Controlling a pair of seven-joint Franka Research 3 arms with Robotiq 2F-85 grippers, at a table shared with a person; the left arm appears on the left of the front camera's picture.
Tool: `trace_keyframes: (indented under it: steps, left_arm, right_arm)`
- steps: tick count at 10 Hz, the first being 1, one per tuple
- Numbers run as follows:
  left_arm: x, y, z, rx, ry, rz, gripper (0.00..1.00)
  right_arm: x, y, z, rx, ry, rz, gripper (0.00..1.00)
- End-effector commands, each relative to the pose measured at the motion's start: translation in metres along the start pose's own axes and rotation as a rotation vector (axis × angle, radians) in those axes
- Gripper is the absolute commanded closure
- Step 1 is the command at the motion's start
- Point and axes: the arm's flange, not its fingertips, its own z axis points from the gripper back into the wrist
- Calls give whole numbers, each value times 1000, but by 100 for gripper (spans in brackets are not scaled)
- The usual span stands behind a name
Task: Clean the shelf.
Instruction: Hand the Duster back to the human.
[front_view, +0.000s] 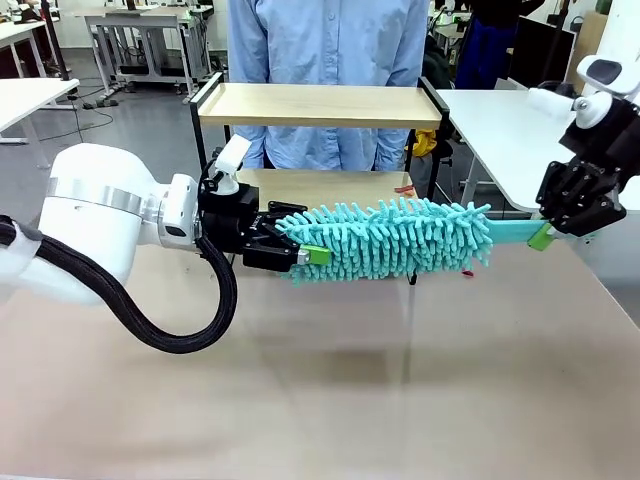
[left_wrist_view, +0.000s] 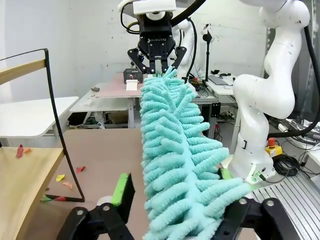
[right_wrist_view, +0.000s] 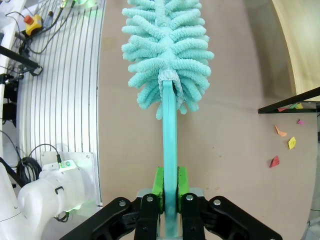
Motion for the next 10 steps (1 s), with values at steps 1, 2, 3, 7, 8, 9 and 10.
trace_keyframes:
  steps: [1, 2, 3, 7, 8, 9, 10]
  left_arm:
    - [3, 4, -3, -8, 12, -30, 100]
    - [4, 3, 0, -6, 19, -38, 100]
    - [5, 2, 2, -5, 26, -46, 100]
    - [7, 0, 6, 7, 43, -43, 100]
    - [7, -1, 6, 10, 47, -44, 100]
    - [7, -2, 5, 65, 26, -19, 100]
    - [5, 1, 5, 4, 32, -35, 100]
  right_arm:
    - [3, 1, 2, 6, -33, 28, 87]
    - [3, 1, 2, 6, -33, 28, 87]
    - [3, 1, 2, 6, -33, 28, 87]
    - [3, 1, 2, 6, -33, 28, 87]
    - [3, 1, 2, 6, -33, 28, 87]
    - [3, 1, 2, 6, -33, 28, 87]
    - [3, 1, 2, 6, -33, 28, 87]
